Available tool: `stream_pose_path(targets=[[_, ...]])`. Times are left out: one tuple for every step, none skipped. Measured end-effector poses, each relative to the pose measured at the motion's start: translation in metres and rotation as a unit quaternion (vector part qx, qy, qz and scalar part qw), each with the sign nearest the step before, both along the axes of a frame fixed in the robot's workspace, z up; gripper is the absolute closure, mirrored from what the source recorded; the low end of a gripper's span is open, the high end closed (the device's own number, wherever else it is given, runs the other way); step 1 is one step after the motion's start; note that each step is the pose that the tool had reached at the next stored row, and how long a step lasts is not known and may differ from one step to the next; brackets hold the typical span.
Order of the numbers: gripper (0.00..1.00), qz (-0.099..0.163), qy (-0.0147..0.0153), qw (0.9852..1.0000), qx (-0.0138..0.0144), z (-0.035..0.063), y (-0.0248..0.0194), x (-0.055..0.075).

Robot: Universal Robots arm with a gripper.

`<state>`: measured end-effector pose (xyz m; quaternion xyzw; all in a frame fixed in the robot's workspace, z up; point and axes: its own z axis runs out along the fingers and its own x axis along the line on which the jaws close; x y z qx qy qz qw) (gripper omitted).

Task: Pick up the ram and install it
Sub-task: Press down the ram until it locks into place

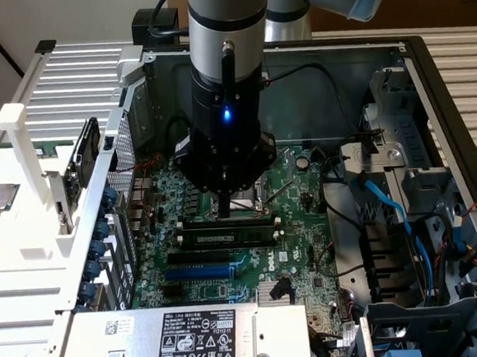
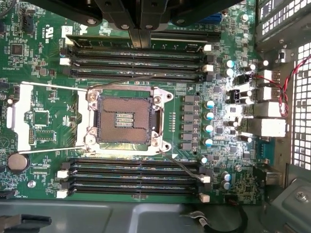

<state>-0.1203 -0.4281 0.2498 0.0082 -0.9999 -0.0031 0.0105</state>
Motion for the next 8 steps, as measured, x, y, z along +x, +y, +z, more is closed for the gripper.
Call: stream_pose_path(targets=[[0.90,0.000,-0.0003,1.0000,0.0000,0.0000,0.0000,-0.0014],[0.90,-0.001,-0.0007,1.0000,0.0000,0.0000,0.0000,-0.0026],[0.90,-0.001,-0.0011,1.0000,0.0000,-0.0001,0.0000,-0.0039],[0.90,-0.001,-0.0015,1.0000,0.0000,-0.0002,0.0000,-0.0051],[0.90,-0.001,-0.0020,1.0000,0.0000,-0.0002,0.0000,-0.0066],[0.90,-0.001,-0.0025,1.0000,0.0000,-0.0003,0.0000,-0.0079],[0.90,-0.002,-0.0030,1.0000,0.0000,-0.0004,0.0000,-0.0091],[0.90,-0.002,-0.0035,1.0000,0.0000,-0.0004,-0.0001,-0.0105]])
